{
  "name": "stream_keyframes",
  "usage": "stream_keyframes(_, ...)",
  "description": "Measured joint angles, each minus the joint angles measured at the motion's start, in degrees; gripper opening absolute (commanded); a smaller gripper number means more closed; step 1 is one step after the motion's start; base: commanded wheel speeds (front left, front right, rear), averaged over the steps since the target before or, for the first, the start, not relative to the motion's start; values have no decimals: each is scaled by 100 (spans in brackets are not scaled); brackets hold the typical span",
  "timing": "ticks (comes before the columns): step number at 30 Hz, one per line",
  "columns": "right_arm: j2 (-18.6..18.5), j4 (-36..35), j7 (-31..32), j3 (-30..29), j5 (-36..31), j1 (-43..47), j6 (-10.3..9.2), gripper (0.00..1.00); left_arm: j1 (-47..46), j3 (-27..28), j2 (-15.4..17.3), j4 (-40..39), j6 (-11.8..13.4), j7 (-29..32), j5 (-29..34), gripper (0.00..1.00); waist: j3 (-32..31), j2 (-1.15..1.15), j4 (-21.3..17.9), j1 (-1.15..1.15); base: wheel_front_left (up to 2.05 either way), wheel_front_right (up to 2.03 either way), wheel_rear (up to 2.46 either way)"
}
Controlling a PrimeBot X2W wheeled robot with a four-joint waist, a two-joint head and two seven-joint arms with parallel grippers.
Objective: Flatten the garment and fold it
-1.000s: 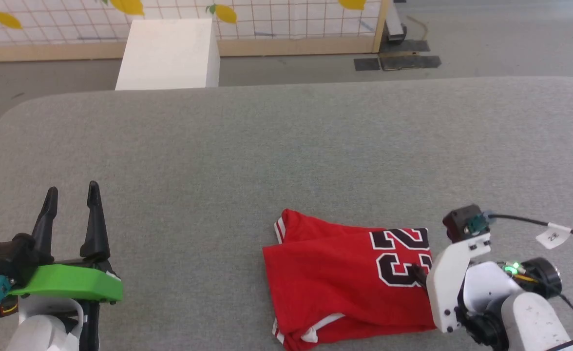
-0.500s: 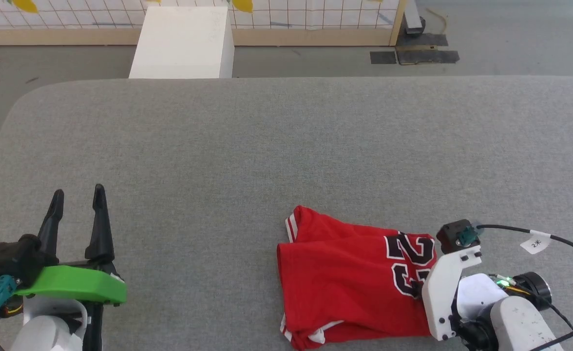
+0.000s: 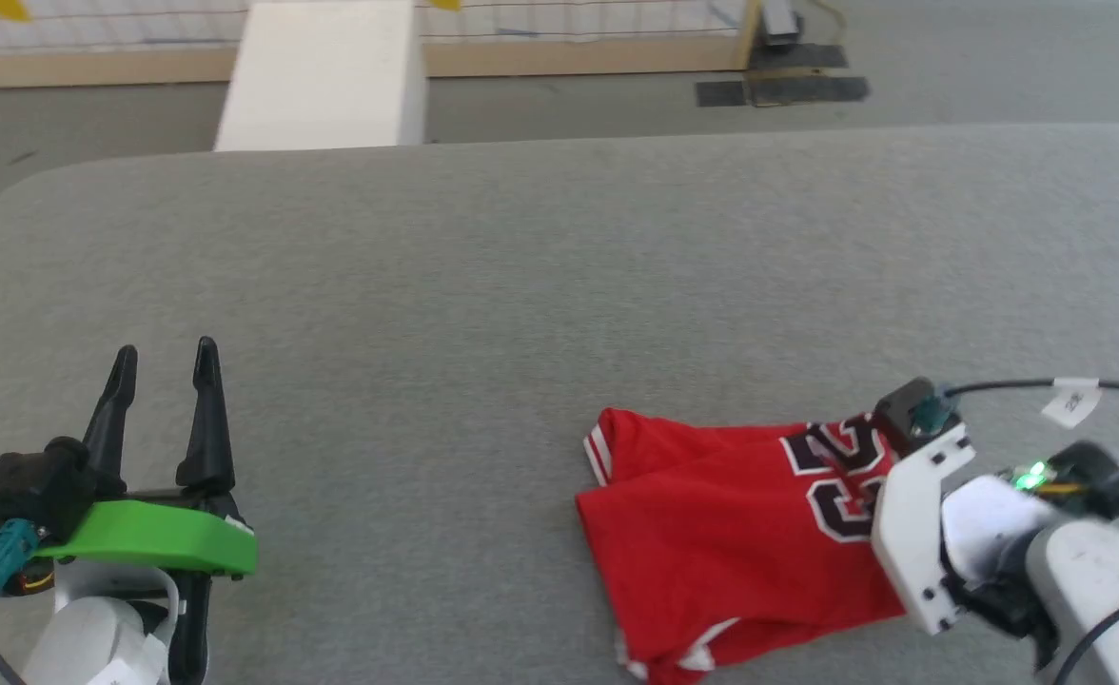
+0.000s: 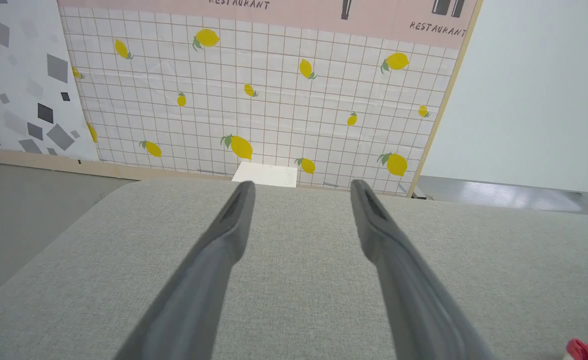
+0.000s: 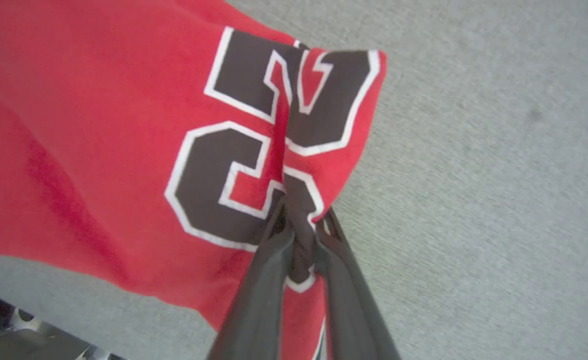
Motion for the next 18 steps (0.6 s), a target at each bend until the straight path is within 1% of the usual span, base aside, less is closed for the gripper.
stream_keyframes(1,-201,-105,87,136,65,-104,0,0,-1,7,-1,-20,-2,0,-1,100,11,0,-86,0,0,0,0)
stream_keyframes(4,-649,-266,227,365,261,-456,1,0,2,26,13,-100,-1,0,0,100,53,0,-372,0,0,0,0)
stream_keyframes(7,-956,-236,270,424,361,-835,1,0,-13,73,34,-244,-1,2,-30,100,132,0,-711,0,0,0,0)
stream_keyframes(9,-1020,-162,257,389,360,-1078,0,0,-27,122,94,-357,2,22,-41,100,209,0,-942,0,0,0,0)
stream_keyframes(12,-1021,14,127,326,330,-1398,0,0,-85,218,258,-593,44,138,-33,100,364,0,-1287,0,0,0,0)
stream_keyframes(14,-1036,193,53,235,230,-1607,0,0,-133,301,411,-818,75,253,-18,100,523,0,-1497,0,0,0,0)
stream_keyframes(18,-1053,568,-224,-141,44,-1931,0,0,-162,549,739,-1276,179,482,13,100,923,0,-1795,0,0,0,0)
